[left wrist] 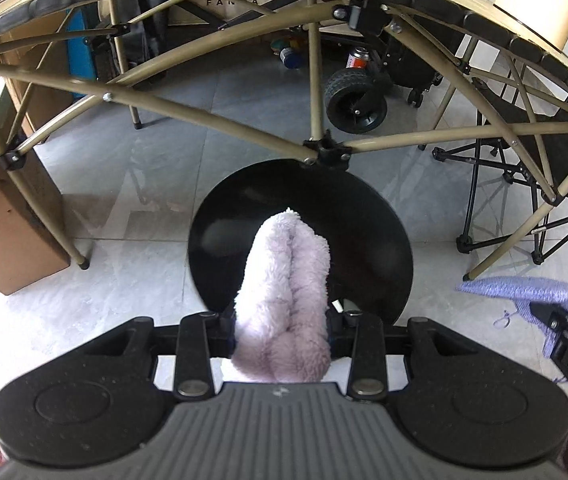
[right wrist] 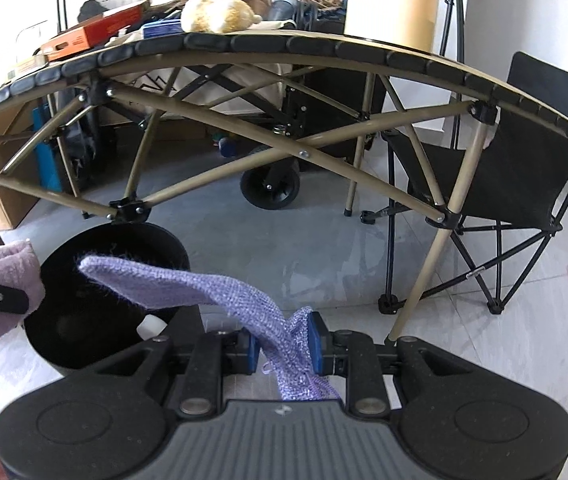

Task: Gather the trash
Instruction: 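Lower the lilac sock into the black bin and open the left tool, then move the right tool over the black bin and release the purple scarf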

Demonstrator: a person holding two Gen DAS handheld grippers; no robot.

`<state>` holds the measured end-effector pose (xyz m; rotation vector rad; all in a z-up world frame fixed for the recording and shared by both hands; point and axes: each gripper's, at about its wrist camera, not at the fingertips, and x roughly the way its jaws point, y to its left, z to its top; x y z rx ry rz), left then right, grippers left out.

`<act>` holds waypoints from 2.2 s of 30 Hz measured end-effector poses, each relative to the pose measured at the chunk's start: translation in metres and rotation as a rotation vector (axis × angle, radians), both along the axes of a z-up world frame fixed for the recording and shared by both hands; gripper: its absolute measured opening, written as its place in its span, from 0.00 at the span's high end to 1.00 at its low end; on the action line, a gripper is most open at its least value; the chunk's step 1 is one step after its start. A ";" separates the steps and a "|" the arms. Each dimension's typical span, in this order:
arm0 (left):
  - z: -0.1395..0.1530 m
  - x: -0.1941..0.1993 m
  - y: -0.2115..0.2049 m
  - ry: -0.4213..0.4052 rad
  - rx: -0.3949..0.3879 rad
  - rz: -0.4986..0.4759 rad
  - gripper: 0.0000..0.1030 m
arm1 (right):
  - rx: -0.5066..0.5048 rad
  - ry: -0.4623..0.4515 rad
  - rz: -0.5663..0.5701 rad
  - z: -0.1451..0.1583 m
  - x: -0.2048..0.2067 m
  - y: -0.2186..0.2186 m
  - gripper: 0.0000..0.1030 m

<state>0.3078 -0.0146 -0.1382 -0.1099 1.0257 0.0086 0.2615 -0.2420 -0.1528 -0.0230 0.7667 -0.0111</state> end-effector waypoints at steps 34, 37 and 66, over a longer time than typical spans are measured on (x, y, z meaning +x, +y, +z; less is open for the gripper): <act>-0.020 0.058 -0.036 0.090 -0.031 0.056 0.65 | -0.004 0.053 -0.102 -0.015 0.020 -0.017 0.77; -0.020 0.058 -0.037 0.087 -0.025 0.058 0.63 | -0.003 0.051 -0.101 -0.014 0.020 -0.018 0.77; -0.012 0.054 -0.030 0.101 -0.016 0.070 0.00 | -0.009 0.047 -0.093 -0.012 0.019 -0.018 0.77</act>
